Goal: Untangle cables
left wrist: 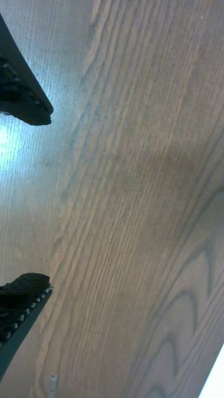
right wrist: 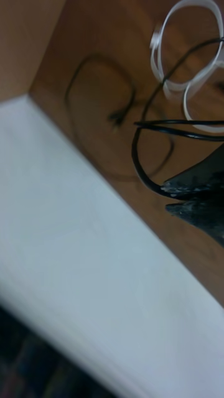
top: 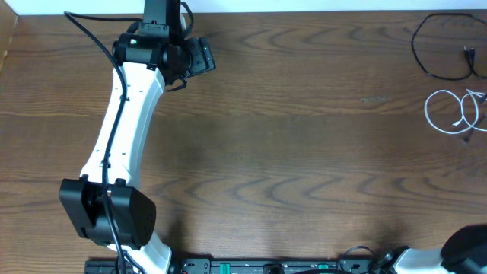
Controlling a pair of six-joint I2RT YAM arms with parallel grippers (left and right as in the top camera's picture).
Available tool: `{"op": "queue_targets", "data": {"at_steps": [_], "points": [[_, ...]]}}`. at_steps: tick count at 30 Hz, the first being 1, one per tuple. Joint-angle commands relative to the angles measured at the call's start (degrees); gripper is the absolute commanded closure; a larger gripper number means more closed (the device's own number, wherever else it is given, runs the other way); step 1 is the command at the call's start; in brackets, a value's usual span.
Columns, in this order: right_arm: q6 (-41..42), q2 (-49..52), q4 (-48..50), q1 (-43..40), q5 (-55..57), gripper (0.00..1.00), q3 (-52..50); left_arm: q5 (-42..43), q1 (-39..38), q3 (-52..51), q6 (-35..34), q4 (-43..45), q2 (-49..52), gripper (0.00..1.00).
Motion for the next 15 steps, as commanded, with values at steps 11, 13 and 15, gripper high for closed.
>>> {"op": "queue_targets", "data": {"at_steps": [11,13,15], "points": [[-2.29,5.14,-6.05,-1.75,2.47,0.01,0.39,-0.46,-2.47,0.07,7.45,3.13,-0.24,0.19],[-4.24,3.48,-7.45,-1.64,-3.34,0.01,0.39,-0.28,-3.04,0.09,11.06,4.13,-0.24,0.19],[-11.52,-1.09,-10.19,0.92,-11.56,0.01,0.39,4.68,-4.09,0.33,19.04,6.93,-1.05,0.19]]}}
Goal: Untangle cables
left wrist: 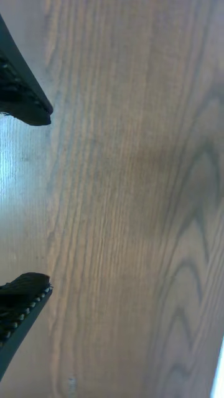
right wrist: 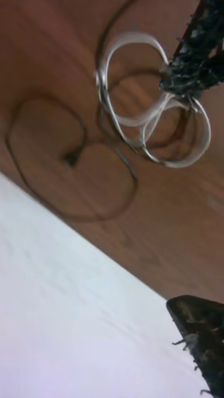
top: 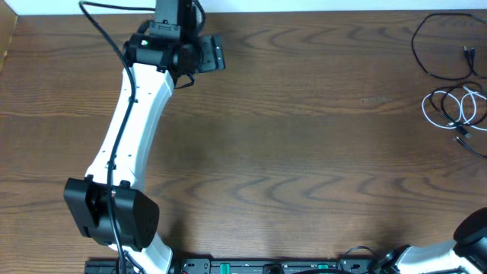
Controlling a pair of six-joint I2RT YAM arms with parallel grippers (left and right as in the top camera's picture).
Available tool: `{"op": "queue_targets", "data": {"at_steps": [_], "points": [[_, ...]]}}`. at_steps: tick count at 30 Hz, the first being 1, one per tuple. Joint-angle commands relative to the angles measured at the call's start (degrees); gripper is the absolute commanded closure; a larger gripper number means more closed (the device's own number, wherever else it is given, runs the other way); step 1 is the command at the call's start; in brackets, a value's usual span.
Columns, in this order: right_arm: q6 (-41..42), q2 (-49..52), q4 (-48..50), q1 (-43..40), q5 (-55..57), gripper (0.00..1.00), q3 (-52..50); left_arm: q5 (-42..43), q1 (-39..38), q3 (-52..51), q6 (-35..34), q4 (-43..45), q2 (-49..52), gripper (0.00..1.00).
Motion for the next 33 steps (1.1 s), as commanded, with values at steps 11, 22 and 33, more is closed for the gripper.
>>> {"op": "queue_targets", "data": {"at_steps": [11,22,33], "points": [[-18.73,-21.97,-16.2,26.36,15.43,0.01,0.42,13.16,-1.16,0.37,12.68,6.01,-5.77,0.02],[-18.23,-26.99,-28.68,31.43,19.3,0.01,0.39,13.0,-1.16,0.37,12.68,4.76,-5.75,0.02],[-22.82,-28.74,-28.26,32.15,19.71,0.01,-4.7,13.0,-1.16,0.37,12.68,4.76,-5.75,0.02]]}}
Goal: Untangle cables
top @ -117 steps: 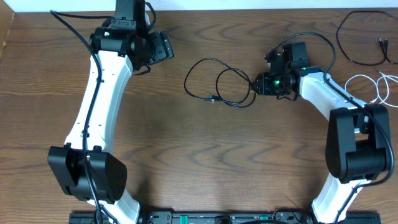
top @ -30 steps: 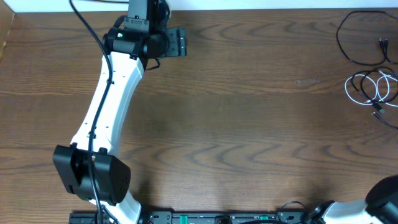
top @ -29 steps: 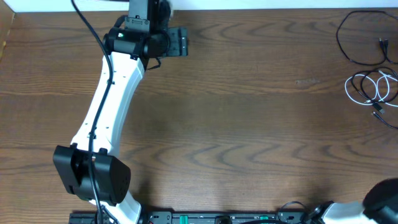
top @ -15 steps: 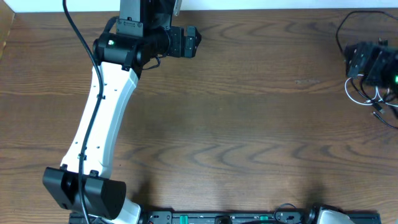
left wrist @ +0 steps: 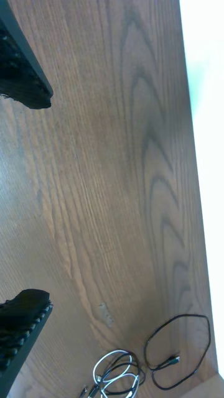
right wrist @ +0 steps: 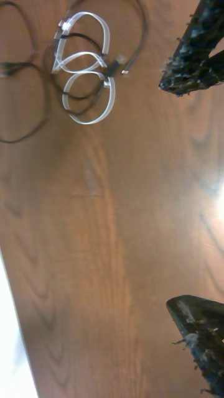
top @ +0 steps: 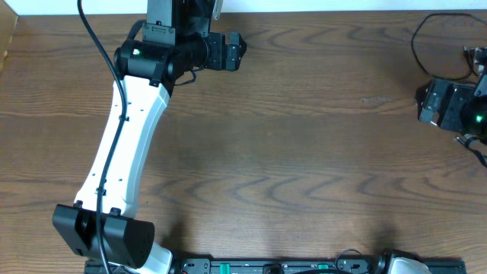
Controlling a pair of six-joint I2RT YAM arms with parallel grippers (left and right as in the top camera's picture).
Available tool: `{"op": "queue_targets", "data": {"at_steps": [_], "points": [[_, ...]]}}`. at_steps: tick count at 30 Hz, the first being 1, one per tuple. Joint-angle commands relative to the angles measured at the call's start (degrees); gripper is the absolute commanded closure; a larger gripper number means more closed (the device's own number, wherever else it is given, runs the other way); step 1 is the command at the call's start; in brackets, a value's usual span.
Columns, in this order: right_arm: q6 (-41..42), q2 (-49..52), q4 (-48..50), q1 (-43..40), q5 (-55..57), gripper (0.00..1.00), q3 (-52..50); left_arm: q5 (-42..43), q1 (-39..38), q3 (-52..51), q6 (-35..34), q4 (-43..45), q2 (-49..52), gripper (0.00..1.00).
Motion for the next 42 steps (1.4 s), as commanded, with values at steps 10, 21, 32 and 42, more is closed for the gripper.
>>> {"op": "queue_targets", "data": {"at_steps": [10,21,32,42], "points": [[-5.38,-34.12,42.91,6.95,5.75,0.01,-51.49,0.09,0.2,0.37,1.16,-0.02,0.02,0.02],[-5.14,-67.73,70.12,8.72,7.3,0.01,-86.58,0.07,0.2,0.37,1.16,-0.02,0.02,0.02],[-2.69,-71.3,73.59,10.43,6.93,0.01,-95.97,0.09,0.2,0.37,1.16,-0.02,0.02,0.02],[-0.87,-71.25,68.02,12.11,6.01,0.01,-95.97,0.09,0.2,0.37,1.16,-0.02,0.02,0.02]]}}
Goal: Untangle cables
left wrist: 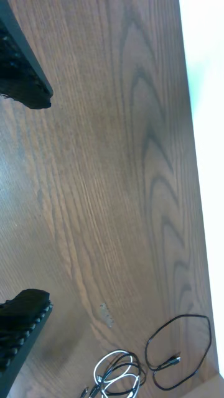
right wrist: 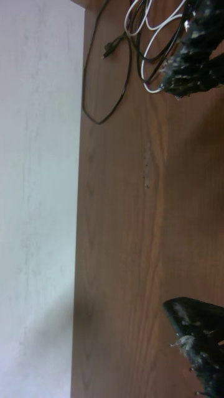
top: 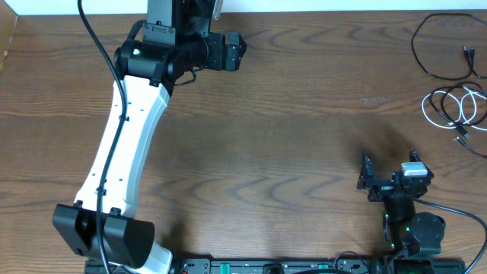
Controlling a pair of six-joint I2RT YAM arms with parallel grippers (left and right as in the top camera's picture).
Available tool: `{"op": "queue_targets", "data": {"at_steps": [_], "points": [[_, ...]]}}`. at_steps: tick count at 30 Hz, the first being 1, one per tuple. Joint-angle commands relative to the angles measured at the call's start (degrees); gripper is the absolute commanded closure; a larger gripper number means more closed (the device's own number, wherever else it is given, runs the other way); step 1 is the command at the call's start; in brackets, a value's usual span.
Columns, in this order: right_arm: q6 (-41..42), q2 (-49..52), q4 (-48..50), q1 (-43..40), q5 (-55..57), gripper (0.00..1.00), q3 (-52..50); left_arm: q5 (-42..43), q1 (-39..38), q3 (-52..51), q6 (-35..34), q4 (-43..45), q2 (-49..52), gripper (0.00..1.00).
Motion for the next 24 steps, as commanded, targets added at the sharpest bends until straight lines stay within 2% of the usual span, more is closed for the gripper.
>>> {"op": "queue_targets", "data": {"at_steps": [1,17,22,24], "points": [[1.14,-0.37,-0.24,0.28,-0.26,0.01,-0.07,0.09,0.2,0.37,1.01,0.0,0.0,0.02],[1.14,-0.37,-0.24,0.28,-0.26,0.01,-0.07,-0.26,0.2,0.37,1.03,0.0,0.0,0.02],[1.14,-0.37,-0.24,0.28,-0.26,0.01,-0.07,-4.02,0.2,0.09,1.88,-1.9,1.16,0.02],[1.14,-0.37,-0.24,0.28,-0.26,0.01,-0.07,-11.43,-0.13,-2.75,1.86,-1.68,0.33,0.02]]}}
